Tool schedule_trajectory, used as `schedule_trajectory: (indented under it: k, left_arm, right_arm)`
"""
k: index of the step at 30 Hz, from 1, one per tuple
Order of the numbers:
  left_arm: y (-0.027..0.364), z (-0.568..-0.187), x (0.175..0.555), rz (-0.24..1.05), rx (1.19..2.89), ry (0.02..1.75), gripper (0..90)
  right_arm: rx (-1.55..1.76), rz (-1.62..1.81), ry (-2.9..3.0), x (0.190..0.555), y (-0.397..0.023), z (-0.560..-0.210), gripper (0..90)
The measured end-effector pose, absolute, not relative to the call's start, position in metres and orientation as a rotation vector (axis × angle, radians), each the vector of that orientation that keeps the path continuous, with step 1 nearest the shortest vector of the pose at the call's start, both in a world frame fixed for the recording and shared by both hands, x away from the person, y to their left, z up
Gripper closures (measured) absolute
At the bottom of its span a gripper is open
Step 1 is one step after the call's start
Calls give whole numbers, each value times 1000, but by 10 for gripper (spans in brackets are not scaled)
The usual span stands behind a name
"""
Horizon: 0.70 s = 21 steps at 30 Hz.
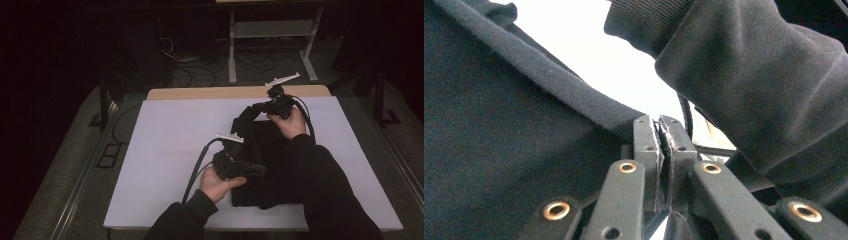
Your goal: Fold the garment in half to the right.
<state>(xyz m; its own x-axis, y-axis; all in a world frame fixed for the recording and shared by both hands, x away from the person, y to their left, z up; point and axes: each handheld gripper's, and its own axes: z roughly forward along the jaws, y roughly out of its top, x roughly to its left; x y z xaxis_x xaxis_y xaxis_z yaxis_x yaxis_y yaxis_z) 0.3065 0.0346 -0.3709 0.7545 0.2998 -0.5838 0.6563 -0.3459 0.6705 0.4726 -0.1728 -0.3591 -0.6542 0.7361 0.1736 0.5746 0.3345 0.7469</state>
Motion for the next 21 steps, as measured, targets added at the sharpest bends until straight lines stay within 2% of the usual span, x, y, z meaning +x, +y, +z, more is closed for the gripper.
schedule_trajectory:
  k: [21]
  left_arm:
    - [-8,-386,309,-510,1983,701,853]
  right_arm:
    - [1252,1227,2350,466,-210,-364,859]
